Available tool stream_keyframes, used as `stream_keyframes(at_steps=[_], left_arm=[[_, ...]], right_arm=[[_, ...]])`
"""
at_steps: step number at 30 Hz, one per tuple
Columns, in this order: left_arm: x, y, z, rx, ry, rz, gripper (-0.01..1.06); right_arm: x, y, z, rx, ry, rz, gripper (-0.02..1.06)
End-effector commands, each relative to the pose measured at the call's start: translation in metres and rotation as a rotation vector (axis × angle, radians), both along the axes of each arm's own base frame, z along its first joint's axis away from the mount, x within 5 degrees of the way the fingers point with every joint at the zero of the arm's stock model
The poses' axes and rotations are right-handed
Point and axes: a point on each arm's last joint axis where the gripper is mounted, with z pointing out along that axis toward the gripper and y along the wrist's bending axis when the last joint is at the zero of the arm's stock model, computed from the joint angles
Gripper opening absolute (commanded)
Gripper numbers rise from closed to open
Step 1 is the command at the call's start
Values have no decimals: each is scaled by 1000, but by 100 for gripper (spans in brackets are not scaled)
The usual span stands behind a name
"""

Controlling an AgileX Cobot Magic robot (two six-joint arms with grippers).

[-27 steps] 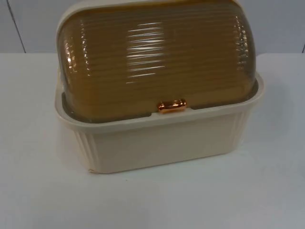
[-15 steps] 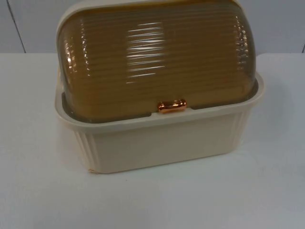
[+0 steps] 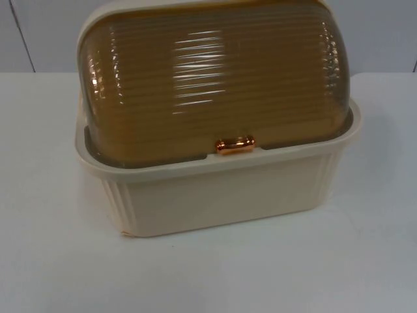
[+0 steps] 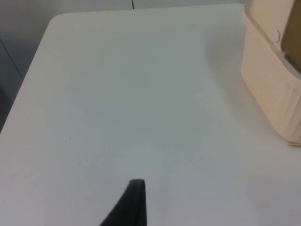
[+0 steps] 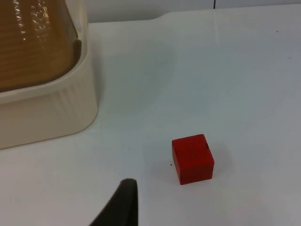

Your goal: Open the box lid with the left hand, place the block into the box with the right hand, then close the box lid with the left hand.

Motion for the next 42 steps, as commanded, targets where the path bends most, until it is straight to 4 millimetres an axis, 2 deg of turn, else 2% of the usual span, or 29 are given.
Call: stream_keyframes(at_steps=[1,6,10,16,17,20,21,22,23,27,28,32,35,36,39,42], left_arm=[[0,0,0,-10,-11,5,105],[0,0,1,-15,-16,2,105],[-1,0,16,-11,-39,4,105],[21,3,73,29,-143,24,105],[21,3,73,29,-143,24,105],[38,3,103,31,-214,21,105],[38,3,103,31,-214,21,105],[47,3,119,31,-246,19,105],[50,3,122,29,-257,17,105],[79,3,152,32,-310,10,105],[79,3,152,32,-310,10,105],[121,3,166,66,-244,-5,105],[155,3,164,90,-148,-29,105],[155,3,164,90,-148,-29,105],[190,-1,150,126,3,-108,105],[207,-10,136,132,101,-215,105]], right_arm=[[0,0,0,5,-9,-8,105],[-1,0,1,11,-12,-11,105],[0,0,14,11,-25,-11,105],[15,1,68,9,-100,-8,105],[15,1,68,9,-100,-8,105],[29,-1,99,-11,-161,-21,105],[29,-1,99,-11,-161,-21,105],[35,-2,109,-26,-180,-30,105],[41,-3,120,-42,-201,-38,105],[68,-6,157,-94,-251,-77,105],[68,-6,157,-94,-251,-77,105],[102,-6,179,-104,-237,-82,105],[123,-5,188,-106,-213,-80,105],[123,-5,188,-106,-213,-80,105],[136,-4,191,-102,-174,-79,105],[140,-4,193,-109,-173,-82,105]])
